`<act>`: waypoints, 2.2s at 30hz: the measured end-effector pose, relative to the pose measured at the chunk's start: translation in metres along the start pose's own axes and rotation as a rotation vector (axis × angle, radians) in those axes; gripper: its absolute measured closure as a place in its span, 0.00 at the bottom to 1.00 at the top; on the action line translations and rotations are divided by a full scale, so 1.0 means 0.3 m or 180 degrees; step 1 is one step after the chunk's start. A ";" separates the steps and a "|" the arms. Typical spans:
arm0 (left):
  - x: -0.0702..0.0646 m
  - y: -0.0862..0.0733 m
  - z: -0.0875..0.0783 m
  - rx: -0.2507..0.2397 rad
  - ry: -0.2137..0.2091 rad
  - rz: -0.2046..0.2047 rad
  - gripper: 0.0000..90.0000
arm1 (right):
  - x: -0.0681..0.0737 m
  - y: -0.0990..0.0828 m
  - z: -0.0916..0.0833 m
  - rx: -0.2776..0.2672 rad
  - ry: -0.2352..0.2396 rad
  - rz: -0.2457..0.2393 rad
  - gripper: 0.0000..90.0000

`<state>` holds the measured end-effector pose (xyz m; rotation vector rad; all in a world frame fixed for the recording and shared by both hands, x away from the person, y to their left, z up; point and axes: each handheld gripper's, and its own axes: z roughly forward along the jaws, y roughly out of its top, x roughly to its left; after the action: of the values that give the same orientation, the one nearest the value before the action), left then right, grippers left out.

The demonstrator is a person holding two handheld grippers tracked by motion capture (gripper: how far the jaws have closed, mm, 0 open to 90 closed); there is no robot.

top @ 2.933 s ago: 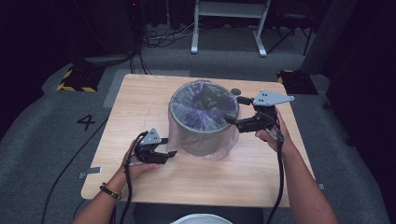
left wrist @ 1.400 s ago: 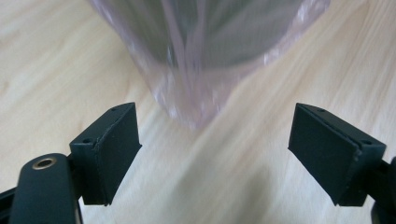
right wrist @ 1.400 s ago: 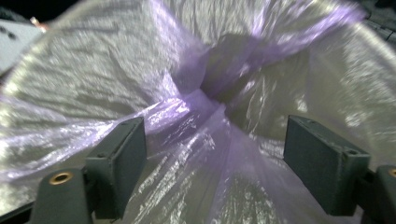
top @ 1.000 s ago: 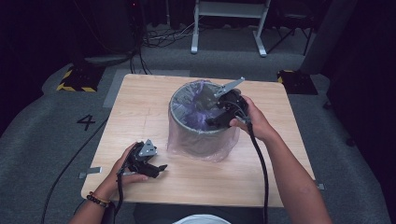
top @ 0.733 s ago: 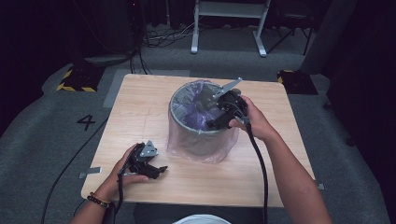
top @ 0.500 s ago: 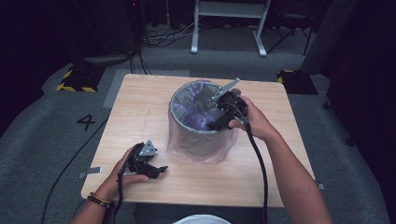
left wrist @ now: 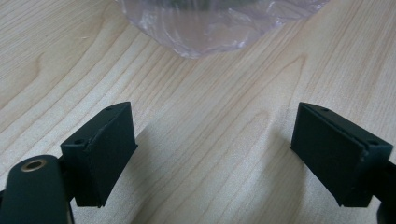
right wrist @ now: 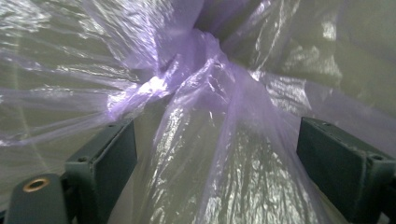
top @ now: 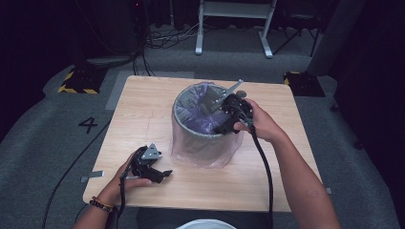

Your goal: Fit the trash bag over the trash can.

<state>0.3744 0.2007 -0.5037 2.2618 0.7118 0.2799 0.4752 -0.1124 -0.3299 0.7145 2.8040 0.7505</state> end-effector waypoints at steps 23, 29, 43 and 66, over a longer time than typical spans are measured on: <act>-0.003 0.005 0.006 0.0013 0.0009 -0.0015 0.13 | -0.009 -0.001 0.003 0.0096 0.0034 0.0072 0.13; -0.007 0.012 0.014 0.0024 0.0045 -0.0023 0.11 | -0.006 -0.005 0.002 0.0053 0.0024 0.0074 0.13; -0.008 0.018 0.019 0.0031 0.0047 -0.0031 0.10 | 0.017 0.031 -0.029 -0.0307 0.0009 0.0023 0.20; -0.007 0.018 0.019 0.0034 0.0044 -0.0031 0.10 | 0.042 0.093 0.056 0.0204 -0.0093 0.0109 0.24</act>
<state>0.3770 0.1930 -0.5039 2.2679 0.7329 0.2879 0.4800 -0.0777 -0.3307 0.7796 2.8074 0.6530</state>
